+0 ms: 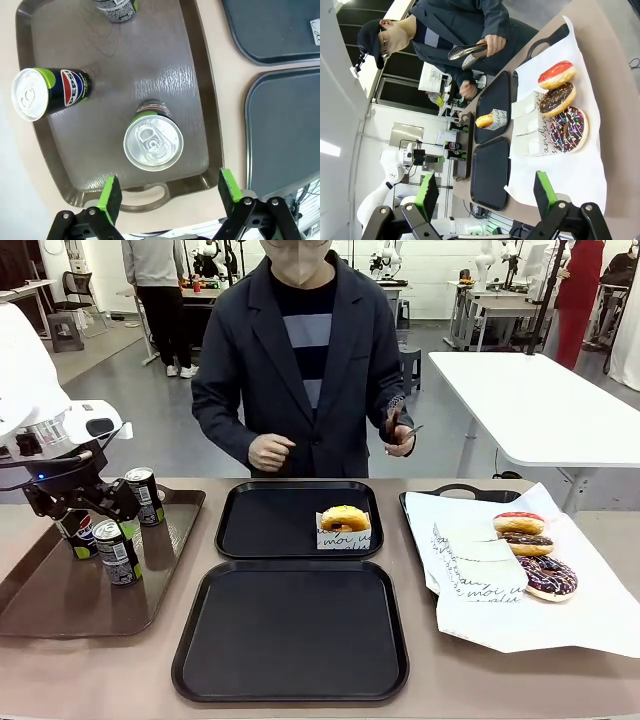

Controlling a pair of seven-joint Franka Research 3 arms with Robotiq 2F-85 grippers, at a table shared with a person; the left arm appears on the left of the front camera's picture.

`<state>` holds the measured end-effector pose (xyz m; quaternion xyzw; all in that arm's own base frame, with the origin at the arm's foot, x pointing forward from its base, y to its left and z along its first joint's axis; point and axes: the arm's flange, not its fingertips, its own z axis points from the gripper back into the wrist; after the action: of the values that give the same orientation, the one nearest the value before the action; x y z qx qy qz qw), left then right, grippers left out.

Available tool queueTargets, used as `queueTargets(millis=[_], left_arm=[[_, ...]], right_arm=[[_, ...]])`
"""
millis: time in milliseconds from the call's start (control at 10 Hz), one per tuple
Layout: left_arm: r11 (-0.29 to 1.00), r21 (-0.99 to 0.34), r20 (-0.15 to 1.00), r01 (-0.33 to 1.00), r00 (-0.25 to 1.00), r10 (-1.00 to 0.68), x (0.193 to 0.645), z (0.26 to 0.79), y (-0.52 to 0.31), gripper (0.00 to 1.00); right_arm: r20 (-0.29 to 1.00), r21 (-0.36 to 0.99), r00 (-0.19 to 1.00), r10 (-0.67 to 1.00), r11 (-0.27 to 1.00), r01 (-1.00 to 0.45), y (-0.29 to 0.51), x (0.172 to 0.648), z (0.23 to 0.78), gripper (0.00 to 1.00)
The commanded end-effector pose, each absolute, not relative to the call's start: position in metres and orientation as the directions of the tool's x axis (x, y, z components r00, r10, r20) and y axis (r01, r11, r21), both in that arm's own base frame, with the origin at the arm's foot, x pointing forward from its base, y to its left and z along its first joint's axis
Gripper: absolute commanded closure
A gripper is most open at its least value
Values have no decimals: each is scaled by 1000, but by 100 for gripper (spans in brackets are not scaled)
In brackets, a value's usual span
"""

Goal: Set up donuts and drinks on trays.
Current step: Pick up one Pepsi coke and place it on the Flat Tray.

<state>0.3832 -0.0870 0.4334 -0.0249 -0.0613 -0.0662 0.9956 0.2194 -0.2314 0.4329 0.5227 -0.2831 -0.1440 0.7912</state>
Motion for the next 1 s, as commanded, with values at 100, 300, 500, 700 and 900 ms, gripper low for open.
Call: queueTargets(millis=[100,300,500,700,900], left_arm=[[996,26,150,89,984,-92,387,425,-90,0],[998,46,151,51,987,-57,395,417,-93,0],[999,49,149,9,989,-16,406,406,-92,0],[998,44,146,-34,989,27,417,393,-89,0],[998,44,144,-46,989,39,422,385,-88,0]], right_arm=[[316,911,787,-530,401,-96,-233,223,435,0],[316,911,787,-530,401,-96,-233,223,435,0],[316,911,787,-530,401,-96,-233,223,435,0],[316,911,787,-530,401,-96,-233,223,435,0],[316,911,787,-530,401,-96,-233,223,435,0]])
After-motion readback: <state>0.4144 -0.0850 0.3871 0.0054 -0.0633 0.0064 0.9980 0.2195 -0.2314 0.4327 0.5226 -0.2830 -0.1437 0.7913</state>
